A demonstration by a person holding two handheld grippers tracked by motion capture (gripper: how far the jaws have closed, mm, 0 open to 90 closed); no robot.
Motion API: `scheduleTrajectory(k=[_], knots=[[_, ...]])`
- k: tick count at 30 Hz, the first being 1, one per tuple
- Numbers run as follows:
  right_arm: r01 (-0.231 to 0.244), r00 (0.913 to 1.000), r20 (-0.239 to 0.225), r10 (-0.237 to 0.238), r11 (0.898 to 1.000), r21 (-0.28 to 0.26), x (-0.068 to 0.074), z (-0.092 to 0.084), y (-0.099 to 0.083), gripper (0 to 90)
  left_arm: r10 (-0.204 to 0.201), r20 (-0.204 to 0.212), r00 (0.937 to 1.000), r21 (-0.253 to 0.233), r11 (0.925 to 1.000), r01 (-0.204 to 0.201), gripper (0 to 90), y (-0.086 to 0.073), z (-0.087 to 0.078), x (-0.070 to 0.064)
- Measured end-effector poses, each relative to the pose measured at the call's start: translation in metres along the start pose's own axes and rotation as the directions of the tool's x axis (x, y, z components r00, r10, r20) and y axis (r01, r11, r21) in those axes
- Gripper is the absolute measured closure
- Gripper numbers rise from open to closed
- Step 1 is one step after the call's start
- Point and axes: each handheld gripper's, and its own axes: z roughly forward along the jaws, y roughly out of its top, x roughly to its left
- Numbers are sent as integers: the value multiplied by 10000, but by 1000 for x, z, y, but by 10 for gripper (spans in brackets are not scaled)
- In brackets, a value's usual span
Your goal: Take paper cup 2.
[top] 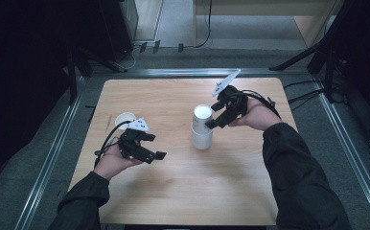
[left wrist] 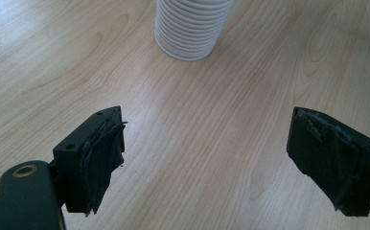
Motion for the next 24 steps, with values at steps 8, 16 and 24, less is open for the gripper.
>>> scheduleTrajectory(k=[8,16,24], knots=[[135,9999,48,-139,9959,891,1,9,21,235,111,57,9999,120,9999,-112,129,0,4,-2],[226,9996,135,-253,9851,1705,1,15,36,236,212,136,9997,97,9997,-214,129,0,3,-2],[254,9996,25,-266,9771,2113,1,16,43,307,301,127,9995,166,9994,-303,129,-1,4,-2]])
